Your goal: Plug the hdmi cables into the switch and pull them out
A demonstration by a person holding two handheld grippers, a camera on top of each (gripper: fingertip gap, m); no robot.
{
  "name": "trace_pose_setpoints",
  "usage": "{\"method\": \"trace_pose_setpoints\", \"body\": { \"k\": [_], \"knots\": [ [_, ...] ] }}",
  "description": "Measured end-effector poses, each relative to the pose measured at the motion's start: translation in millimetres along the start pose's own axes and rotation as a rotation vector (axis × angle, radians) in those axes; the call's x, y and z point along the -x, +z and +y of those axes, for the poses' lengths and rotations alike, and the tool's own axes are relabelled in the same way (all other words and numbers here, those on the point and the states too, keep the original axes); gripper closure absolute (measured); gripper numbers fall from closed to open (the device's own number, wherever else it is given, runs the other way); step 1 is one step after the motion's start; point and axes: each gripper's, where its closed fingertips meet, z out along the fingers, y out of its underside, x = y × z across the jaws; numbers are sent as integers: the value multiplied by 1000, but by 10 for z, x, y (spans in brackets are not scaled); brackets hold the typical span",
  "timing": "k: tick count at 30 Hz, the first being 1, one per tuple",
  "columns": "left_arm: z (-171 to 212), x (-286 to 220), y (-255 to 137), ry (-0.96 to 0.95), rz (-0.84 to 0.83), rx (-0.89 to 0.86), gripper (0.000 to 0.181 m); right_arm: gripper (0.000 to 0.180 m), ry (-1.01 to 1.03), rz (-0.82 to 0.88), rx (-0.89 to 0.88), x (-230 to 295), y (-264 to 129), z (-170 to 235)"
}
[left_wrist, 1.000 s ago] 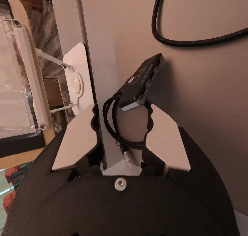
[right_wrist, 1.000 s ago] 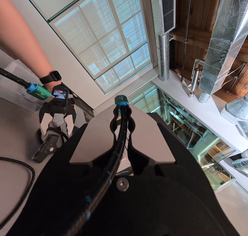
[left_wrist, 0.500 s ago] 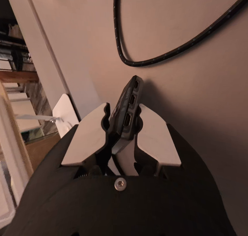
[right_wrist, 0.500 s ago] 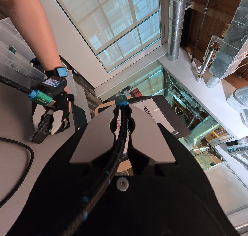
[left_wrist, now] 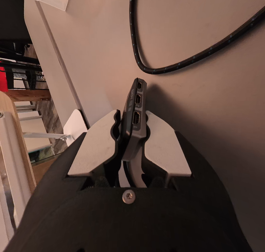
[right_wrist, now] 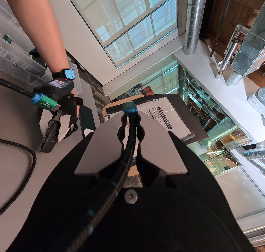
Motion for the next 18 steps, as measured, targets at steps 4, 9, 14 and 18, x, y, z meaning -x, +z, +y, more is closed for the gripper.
{"method": "trace_pose_setpoints", "body": {
  "k": [4, 9, 14, 18],
  "knots": [
    [-24, 62, 67, 29, -20, 15, 155, 167, 0, -3, 16, 10, 20, 40],
    [-57, 331, 52, -75, -82, 84, 157, 168, 19, -6, 2, -1, 6, 44],
    [-210, 857, -337, -275, -263, 20, 158, 168, 45, -5, -18, -59, -90, 19],
    [-327, 1152, -678, -335, -428, -2, 158, 167, 68, -8, -28, -90, -141, 8]
  ]
}}
